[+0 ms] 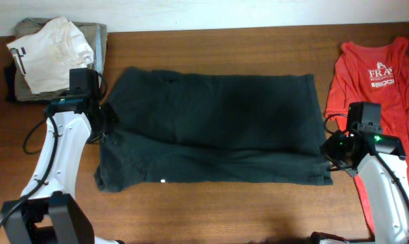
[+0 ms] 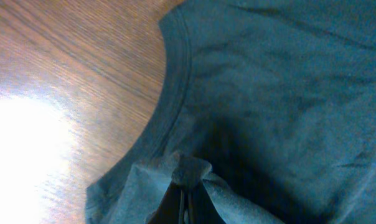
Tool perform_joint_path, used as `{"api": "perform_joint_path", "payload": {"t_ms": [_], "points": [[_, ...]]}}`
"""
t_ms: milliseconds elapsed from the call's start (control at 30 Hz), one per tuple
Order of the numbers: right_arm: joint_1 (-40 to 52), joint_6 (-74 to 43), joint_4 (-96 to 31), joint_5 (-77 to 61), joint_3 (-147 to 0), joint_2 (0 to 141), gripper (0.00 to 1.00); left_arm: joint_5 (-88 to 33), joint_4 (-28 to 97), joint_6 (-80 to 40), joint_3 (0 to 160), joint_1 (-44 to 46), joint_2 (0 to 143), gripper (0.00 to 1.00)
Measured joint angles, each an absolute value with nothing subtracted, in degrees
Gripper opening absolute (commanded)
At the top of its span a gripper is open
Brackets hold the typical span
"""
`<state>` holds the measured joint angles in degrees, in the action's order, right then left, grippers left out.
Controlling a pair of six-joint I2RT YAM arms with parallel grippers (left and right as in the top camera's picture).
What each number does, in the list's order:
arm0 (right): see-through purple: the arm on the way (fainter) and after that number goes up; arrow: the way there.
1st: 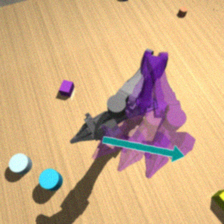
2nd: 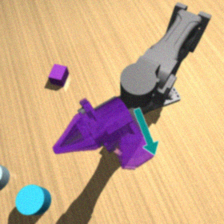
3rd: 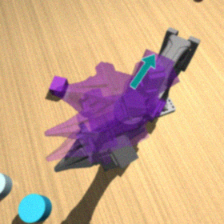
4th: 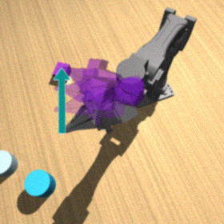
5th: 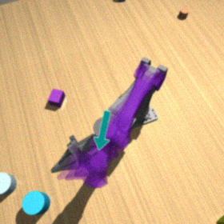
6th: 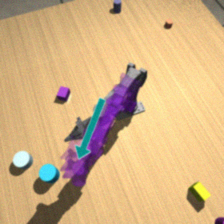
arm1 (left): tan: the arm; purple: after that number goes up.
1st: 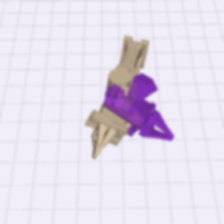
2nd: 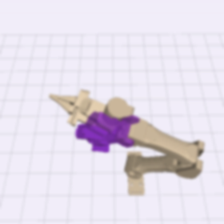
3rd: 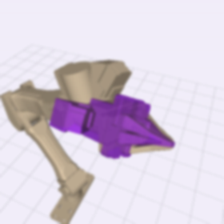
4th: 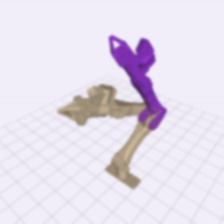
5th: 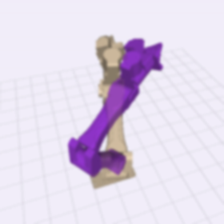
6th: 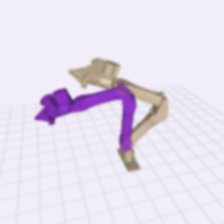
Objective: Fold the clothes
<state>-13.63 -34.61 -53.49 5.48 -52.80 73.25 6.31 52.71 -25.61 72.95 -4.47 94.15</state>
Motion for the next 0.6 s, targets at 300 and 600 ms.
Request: {"api": "perform_joint_path", "payload": {"t_ms": [300, 600], "points": [[-13.6, -33.1, -45.1, 2.7, -52.8, 80.8, 0.99, 5.8, 47.8, -24.8, 72.9, -4.5, 96.3, 0.99], [-13.6, -23.7, -52.7, -9.2, -62.4, 81.1, 0.99, -4.4, 71.2, -20.9, 78.0, -4.1, 95.9, 0.99]]}}
